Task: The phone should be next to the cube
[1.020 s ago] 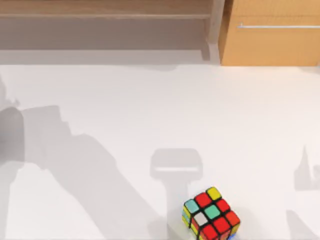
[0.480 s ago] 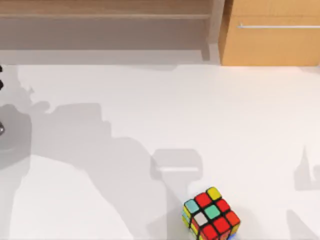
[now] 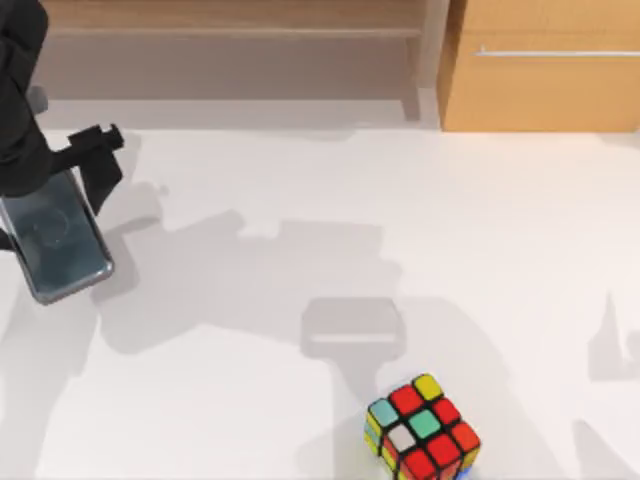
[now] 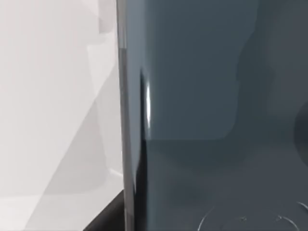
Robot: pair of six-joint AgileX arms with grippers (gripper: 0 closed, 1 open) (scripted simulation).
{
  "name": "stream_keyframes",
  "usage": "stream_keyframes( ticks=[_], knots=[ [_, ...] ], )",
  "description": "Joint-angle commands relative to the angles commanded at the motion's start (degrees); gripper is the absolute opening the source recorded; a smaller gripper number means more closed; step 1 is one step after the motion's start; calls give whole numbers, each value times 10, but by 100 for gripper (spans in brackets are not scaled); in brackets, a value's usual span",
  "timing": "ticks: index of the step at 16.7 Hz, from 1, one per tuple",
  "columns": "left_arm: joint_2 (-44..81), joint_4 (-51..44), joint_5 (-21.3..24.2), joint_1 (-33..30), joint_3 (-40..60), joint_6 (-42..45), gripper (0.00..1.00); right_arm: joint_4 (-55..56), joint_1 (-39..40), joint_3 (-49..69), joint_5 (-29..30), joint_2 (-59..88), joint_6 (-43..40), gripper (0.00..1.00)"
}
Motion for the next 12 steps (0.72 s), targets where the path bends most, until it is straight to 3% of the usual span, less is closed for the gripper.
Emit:
stream_keyframes(
  ticks=[12],
  knots=[
    [-87, -14, 4, -317, -122, -113, 0, 0, 0, 0, 0, 0, 0, 100]
  ],
)
